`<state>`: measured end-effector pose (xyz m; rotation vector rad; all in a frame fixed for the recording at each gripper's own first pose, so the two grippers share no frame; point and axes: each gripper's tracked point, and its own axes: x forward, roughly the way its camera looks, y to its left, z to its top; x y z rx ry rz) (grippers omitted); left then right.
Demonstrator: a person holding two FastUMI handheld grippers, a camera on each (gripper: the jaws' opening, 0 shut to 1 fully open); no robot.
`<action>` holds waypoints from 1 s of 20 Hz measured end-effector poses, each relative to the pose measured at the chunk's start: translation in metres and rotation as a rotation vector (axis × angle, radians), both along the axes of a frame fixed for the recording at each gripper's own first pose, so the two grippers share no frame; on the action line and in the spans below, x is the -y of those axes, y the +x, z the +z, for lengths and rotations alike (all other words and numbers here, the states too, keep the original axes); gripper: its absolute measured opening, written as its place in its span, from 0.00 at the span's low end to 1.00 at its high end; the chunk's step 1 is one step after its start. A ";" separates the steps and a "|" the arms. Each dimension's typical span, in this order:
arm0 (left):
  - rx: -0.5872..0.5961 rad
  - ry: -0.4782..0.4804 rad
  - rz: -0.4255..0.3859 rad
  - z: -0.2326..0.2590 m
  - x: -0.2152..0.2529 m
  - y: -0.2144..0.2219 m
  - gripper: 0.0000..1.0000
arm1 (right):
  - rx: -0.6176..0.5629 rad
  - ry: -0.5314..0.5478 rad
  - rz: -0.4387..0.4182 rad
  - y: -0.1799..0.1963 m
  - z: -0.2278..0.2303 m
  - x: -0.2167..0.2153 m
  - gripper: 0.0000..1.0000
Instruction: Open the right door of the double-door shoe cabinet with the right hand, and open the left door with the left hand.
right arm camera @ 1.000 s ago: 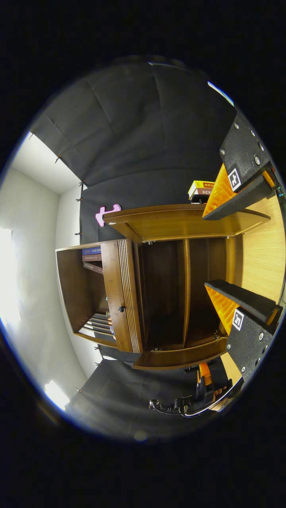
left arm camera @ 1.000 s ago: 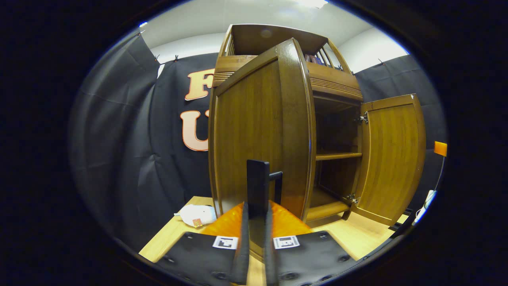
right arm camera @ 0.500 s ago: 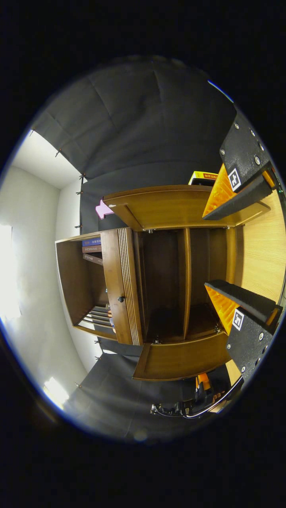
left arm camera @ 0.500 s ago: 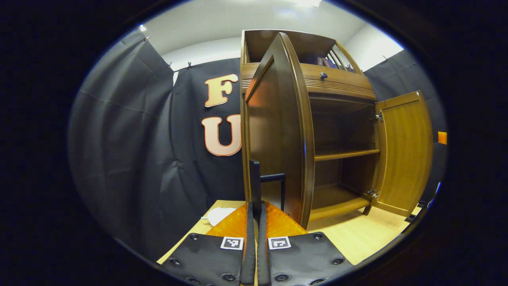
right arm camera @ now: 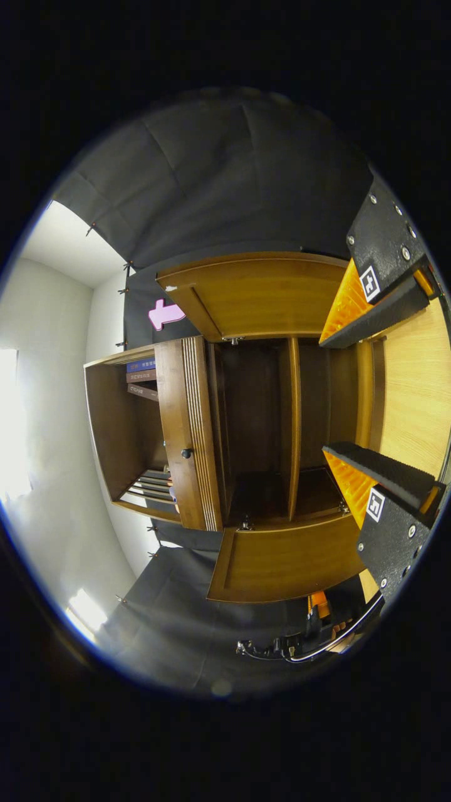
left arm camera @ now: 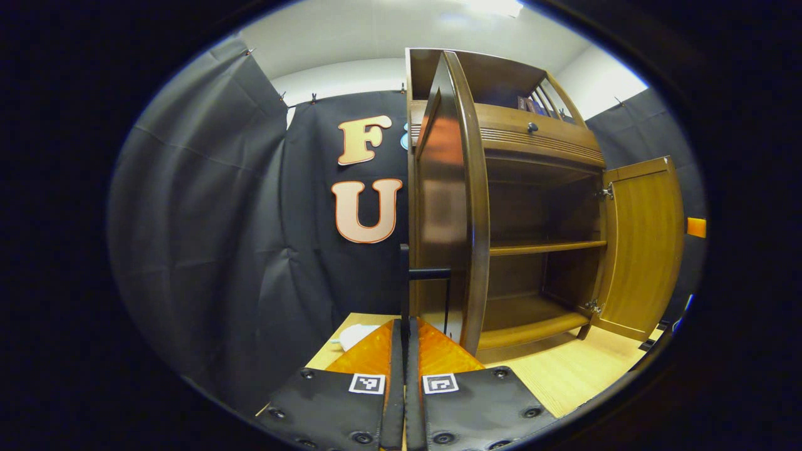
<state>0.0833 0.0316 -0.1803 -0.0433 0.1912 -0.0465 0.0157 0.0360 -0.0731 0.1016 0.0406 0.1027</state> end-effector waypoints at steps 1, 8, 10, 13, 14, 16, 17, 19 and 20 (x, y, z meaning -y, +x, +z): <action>-0.002 0.012 0.010 0.000 -0.010 -0.001 0.08 | 0.001 0.001 0.005 0.001 0.000 -0.004 0.99; -0.017 -0.040 0.085 0.010 -0.060 -0.031 0.07 | 0.000 0.004 0.026 0.007 0.000 -0.020 0.99; -0.021 -0.021 0.089 0.016 -0.058 -0.041 0.05 | -0.004 0.005 0.024 0.010 0.000 -0.019 0.92; -0.006 0.006 0.077 0.038 -0.041 -0.055 0.07 | -0.002 0.006 0.010 0.013 0.001 -0.011 0.85; 0.003 0.000 0.071 0.049 -0.032 -0.058 0.07 | 0.001 0.007 0.006 0.015 0.003 -0.010 0.92; 0.026 -0.021 0.058 0.074 -0.013 -0.064 0.08 | 0.001 0.009 0.003 0.019 0.005 -0.007 0.92; 0.036 -0.029 0.057 0.085 -0.004 -0.065 0.07 | -0.004 0.011 0.002 0.021 0.006 -0.006 0.92; 0.064 -0.013 0.051 0.108 0.015 -0.062 0.08 | -0.011 0.010 0.001 0.024 0.006 -0.002 0.92; 0.079 0.006 0.046 0.117 0.023 -0.058 0.05 | -0.013 0.008 0.001 0.023 0.007 0.000 0.92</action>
